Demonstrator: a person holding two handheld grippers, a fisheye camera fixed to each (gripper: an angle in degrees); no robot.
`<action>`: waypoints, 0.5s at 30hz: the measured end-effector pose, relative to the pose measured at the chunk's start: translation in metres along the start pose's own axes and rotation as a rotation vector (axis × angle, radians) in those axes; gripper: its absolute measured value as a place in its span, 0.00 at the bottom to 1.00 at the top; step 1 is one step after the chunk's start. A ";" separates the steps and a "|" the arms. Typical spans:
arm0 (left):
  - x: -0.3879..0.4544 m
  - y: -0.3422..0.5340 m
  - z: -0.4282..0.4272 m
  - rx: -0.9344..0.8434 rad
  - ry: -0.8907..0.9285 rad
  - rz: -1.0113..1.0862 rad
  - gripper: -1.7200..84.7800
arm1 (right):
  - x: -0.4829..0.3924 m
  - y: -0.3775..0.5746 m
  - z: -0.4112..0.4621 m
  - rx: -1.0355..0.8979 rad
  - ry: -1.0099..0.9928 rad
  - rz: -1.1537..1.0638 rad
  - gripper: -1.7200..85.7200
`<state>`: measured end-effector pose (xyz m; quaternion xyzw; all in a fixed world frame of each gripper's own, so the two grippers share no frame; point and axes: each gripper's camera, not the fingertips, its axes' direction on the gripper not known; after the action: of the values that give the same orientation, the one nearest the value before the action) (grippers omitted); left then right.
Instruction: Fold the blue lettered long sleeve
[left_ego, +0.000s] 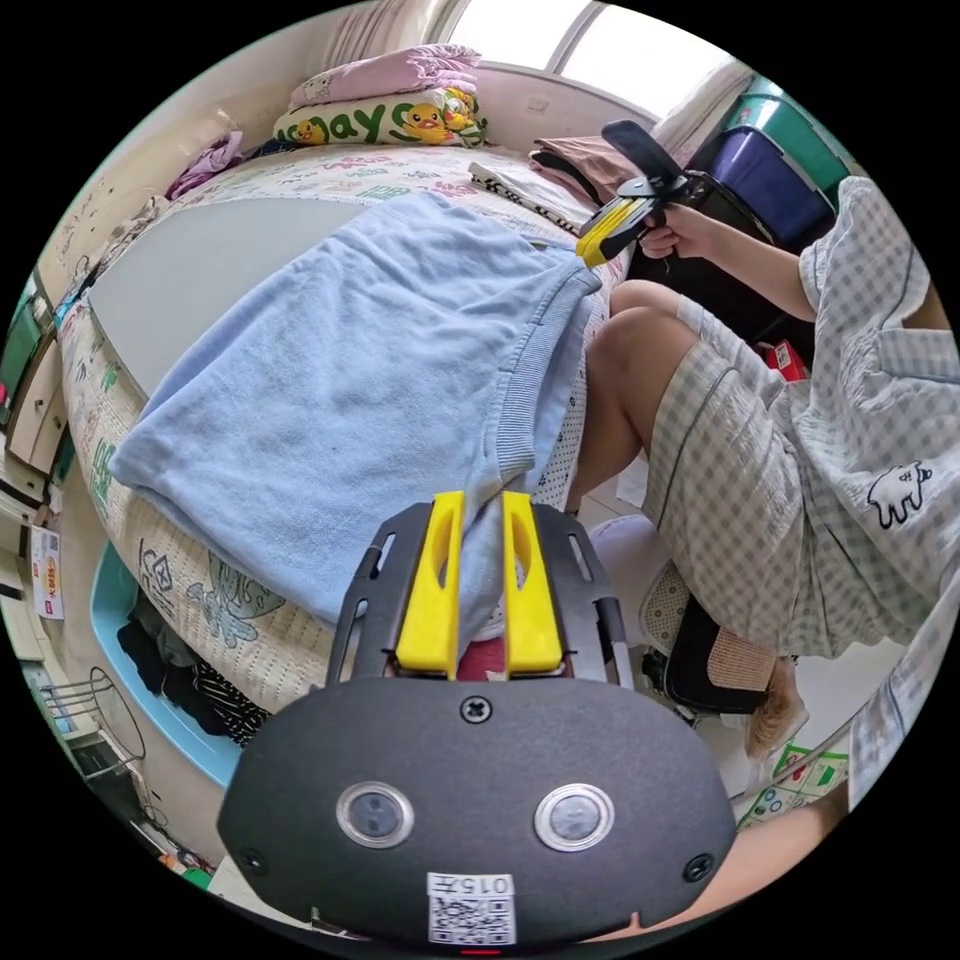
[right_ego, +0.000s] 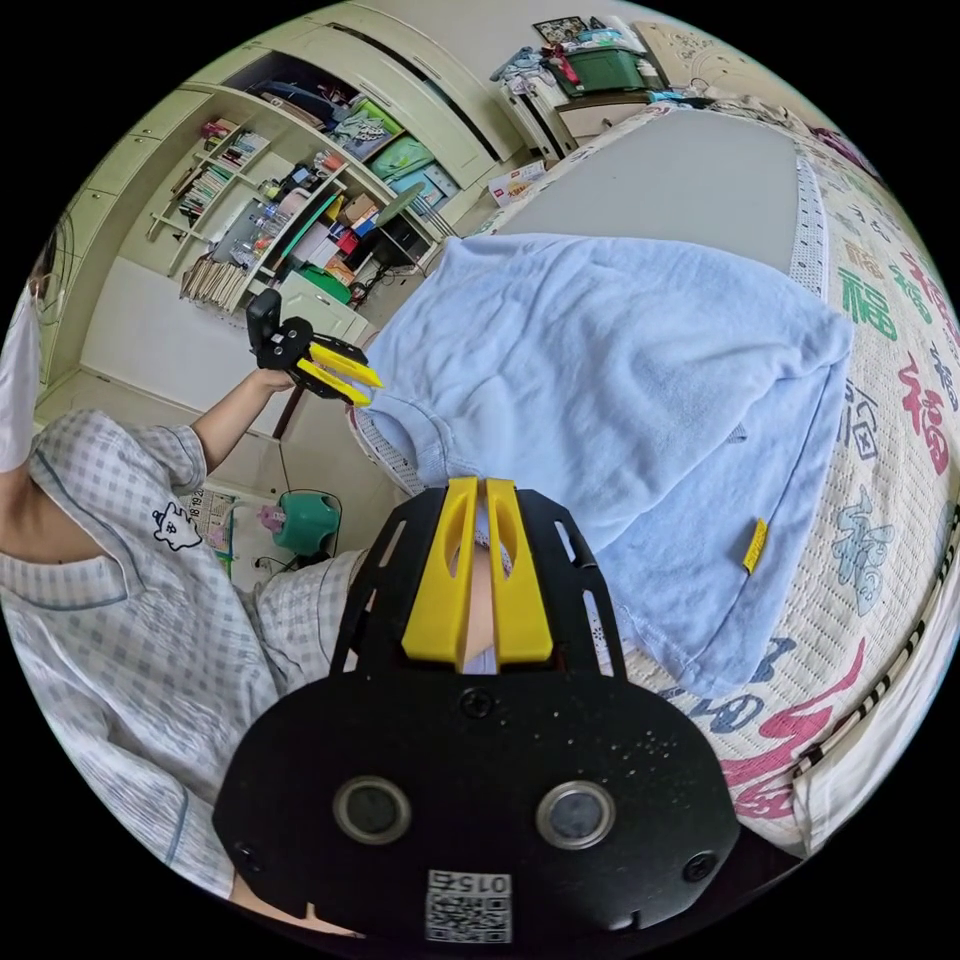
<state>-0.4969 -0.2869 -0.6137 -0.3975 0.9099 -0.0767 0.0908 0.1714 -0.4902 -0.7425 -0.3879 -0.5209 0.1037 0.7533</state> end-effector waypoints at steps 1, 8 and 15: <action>-0.002 0.002 -0.001 0.008 0.012 -0.017 0.08 | 0.000 0.003 0.003 -0.007 0.003 0.001 0.03; -0.005 0.018 -0.019 0.073 0.012 -0.041 0.02 | 0.000 0.023 0.014 -0.014 -0.009 -0.007 0.02; -0.054 -0.027 -0.075 0.112 -0.092 -0.019 0.02 | 0.027 -0.053 -0.059 0.014 0.095 -0.036 0.03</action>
<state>-0.4592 -0.2600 -0.5296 -0.4035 0.8952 -0.1101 0.1539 0.2213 -0.5394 -0.6962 -0.3777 -0.4906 0.0754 0.7816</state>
